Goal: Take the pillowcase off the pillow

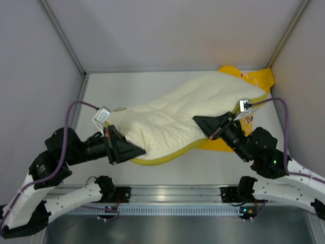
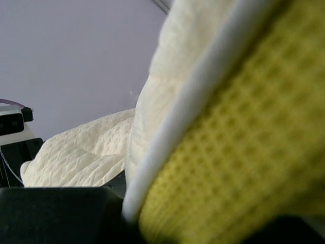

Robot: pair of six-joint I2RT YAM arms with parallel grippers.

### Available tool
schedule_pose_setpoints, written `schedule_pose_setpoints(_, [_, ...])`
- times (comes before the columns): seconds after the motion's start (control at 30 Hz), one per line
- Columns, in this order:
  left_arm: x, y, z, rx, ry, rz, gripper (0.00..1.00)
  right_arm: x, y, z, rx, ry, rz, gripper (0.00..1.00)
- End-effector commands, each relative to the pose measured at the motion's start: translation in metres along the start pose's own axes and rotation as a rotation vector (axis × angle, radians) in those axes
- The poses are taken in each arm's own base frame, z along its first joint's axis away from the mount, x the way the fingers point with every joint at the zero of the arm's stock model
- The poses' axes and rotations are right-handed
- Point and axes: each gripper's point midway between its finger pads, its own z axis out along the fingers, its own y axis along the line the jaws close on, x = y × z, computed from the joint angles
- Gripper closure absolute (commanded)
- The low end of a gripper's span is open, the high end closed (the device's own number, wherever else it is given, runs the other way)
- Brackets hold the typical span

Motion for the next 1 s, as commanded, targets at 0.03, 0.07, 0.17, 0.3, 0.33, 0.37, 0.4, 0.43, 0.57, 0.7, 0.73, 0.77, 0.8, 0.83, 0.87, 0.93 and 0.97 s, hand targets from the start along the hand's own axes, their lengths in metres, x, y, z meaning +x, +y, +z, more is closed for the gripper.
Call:
schedule_pose_setpoints(0.03, [-0.026, -0.042, -0.021, 0.124, -0.088, 0.095, 0.91, -0.012, 0.081, 0.016, -0.26, 0.058, -0.108, 1.0])
schedule_pose_setpoints(0.07, [-0.029, -0.042, -0.025, 0.118, -0.101, 0.108, 0.93, -0.022, 0.102, 0.017, -0.307, 0.054, -0.104, 1.0])
schedule_pose_setpoints(0.17, [-0.032, -0.024, -0.031, 0.011, -0.141, 0.074, 1.0, -0.013, 0.124, 0.046, -0.345, 0.109, -0.118, 1.0])
schedule_pose_setpoints(0.3, [-0.01, 0.034, -0.017, -0.168, -0.144, -0.059, 1.0, 0.026, 0.092, 0.125, -0.299, 0.277, 0.003, 1.0])
schedule_pose_setpoints(0.33, [-0.002, 0.048, -0.01, -0.208, -0.13, -0.098, 1.0, 0.039, 0.09, 0.135, -0.325, 0.345, 0.021, 1.0])
schedule_pose_setpoints(0.37, [0.016, 0.077, 0.001, -0.282, -0.09, -0.123, 1.0, 0.031, 0.088, 0.151, -0.316, 0.348, 0.051, 1.0])
schedule_pose_setpoints(0.4, [0.024, 0.097, 0.006, -0.343, -0.084, -0.141, 1.0, 0.06, 0.061, 0.178, -0.259, 0.42, 0.068, 1.0])
schedule_pose_setpoints(0.43, [0.025, 0.121, 0.01, -0.434, -0.127, -0.175, 1.0, 0.074, 0.046, 0.189, -0.23, 0.471, 0.084, 1.0])
schedule_pose_setpoints(0.57, [0.047, 0.191, 0.026, -0.651, -0.154, -0.207, 1.0, 0.123, -0.016, 0.226, -0.149, 0.631, 0.126, 1.0])
schedule_pose_setpoints(0.7, [0.048, 0.233, 0.025, -0.803, -0.246, -0.222, 1.0, 0.176, -0.094, 0.247, -0.086, 0.735, 0.154, 1.0])
schedule_pose_setpoints(0.73, [0.052, 0.244, 0.022, -0.842, -0.263, -0.23, 1.0, 0.181, -0.109, 0.248, -0.071, 0.742, 0.14, 1.0])
schedule_pose_setpoints(0.77, [0.049, 0.251, 0.021, -0.866, -0.293, -0.217, 1.0, 0.185, -0.119, 0.249, -0.063, 0.744, 0.13, 1.0])
schedule_pose_setpoints(0.8, [0.051, 0.257, 0.021, -0.887, -0.294, -0.21, 1.0, 0.193, -0.131, 0.248, -0.048, 0.756, 0.123, 1.0])
schedule_pose_setpoints(0.83, [0.056, 0.266, 0.019, -0.925, -0.286, -0.211, 1.0, 0.199, -0.139, 0.245, -0.051, 0.772, 0.116, 0.99])
schedule_pose_setpoints(0.87, [0.062, 0.277, 0.015, -0.983, -0.273, -0.203, 1.0, 0.206, -0.145, 0.247, -0.067, 0.779, 0.117, 0.87])
schedule_pose_setpoints(0.93, [0.075, 0.291, 0.009, -1.039, -0.253, -0.218, 0.85, 0.212, -0.147, 0.246, -0.1, 0.814, 0.113, 0.46])
schedule_pose_setpoints(0.97, [0.08, 0.294, 0.01, -1.04, -0.238, -0.224, 0.65, 0.216, -0.154, 0.247, -0.086, 0.823, 0.106, 0.11])
